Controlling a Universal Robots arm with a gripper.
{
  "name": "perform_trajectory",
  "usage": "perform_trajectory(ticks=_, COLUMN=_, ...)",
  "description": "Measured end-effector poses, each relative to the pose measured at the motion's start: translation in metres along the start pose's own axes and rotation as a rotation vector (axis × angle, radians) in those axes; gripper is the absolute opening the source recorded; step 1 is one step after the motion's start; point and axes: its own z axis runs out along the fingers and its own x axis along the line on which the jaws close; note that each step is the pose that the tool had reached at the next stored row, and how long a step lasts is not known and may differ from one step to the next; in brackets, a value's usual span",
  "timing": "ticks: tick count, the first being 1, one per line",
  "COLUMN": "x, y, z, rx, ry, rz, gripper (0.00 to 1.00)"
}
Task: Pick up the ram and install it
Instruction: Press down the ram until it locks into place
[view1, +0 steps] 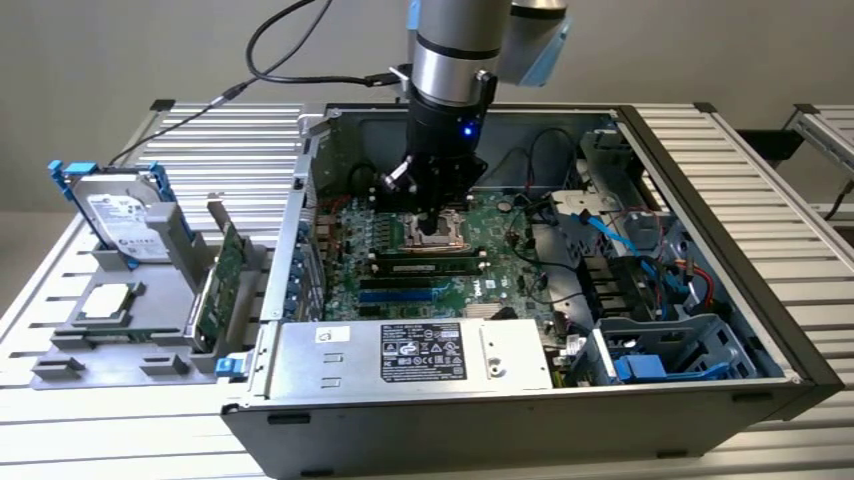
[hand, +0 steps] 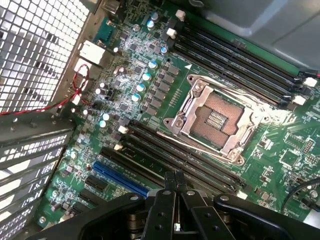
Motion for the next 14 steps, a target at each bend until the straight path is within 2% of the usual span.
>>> perform_trajectory(ticks=14, x=0.0, y=0.0001, z=-0.0001, rx=-0.0025, ry=-0.0256, rz=0.157, gripper=0.11)
